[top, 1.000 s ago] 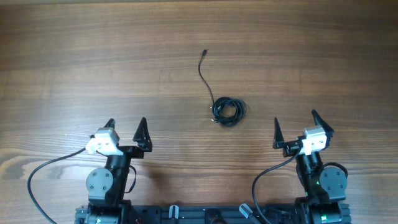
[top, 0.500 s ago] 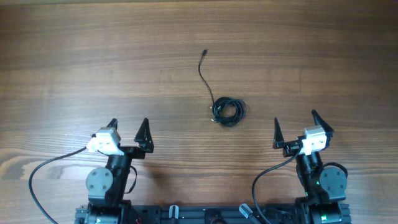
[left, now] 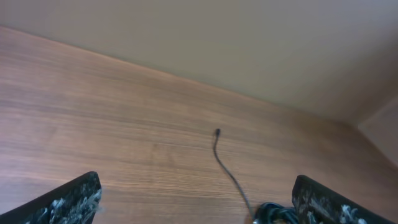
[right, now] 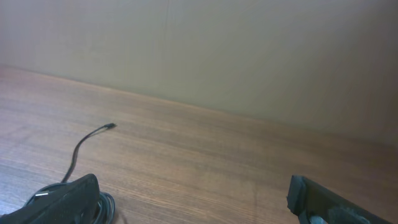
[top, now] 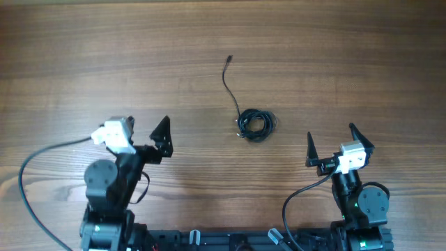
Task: Untangle cables
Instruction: 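Reach the left gripper forward over the coiled black cable bundle, then close the left gripper on the cable coil and lift it, then raise the held cable bundle with the left gripper, letting loops hang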
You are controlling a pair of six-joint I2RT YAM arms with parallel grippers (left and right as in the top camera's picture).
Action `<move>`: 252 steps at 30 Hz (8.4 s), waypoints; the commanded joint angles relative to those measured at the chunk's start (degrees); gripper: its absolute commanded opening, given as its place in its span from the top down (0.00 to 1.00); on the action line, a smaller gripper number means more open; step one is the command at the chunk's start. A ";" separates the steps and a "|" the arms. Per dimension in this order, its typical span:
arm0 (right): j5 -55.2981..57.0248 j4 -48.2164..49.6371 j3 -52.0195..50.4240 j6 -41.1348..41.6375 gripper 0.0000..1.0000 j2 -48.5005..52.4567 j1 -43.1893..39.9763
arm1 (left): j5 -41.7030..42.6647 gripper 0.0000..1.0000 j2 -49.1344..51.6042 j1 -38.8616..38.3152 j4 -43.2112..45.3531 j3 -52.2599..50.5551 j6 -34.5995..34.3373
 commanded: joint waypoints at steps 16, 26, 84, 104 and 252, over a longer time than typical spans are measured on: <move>-0.85 0.20 -0.04 -0.33 0.00 0.24 -0.22 | 13.88 0.00 19.50 -0.37 -10.45 13.09 0.11; -0.85 0.20 -0.04 -0.33 0.00 0.24 -0.22 | 31.39 0.00 20.70 -0.37 -10.82 13.03 -0.39; -0.87 0.20 -0.04 -0.35 0.00 0.24 -0.22 | -2.95 0.00 62.49 -25.38 -21.24 42.82 -16.63; -0.85 0.20 -0.04 -0.33 0.00 0.24 -0.22 | -3.21 0.01 64.54 -29.33 -23.12 44.81 -16.24; -0.85 0.20 -0.04 -0.33 0.00 0.24 -0.22 | -11.30 0.60 80.39 -25.68 -38.71 55.60 -6.01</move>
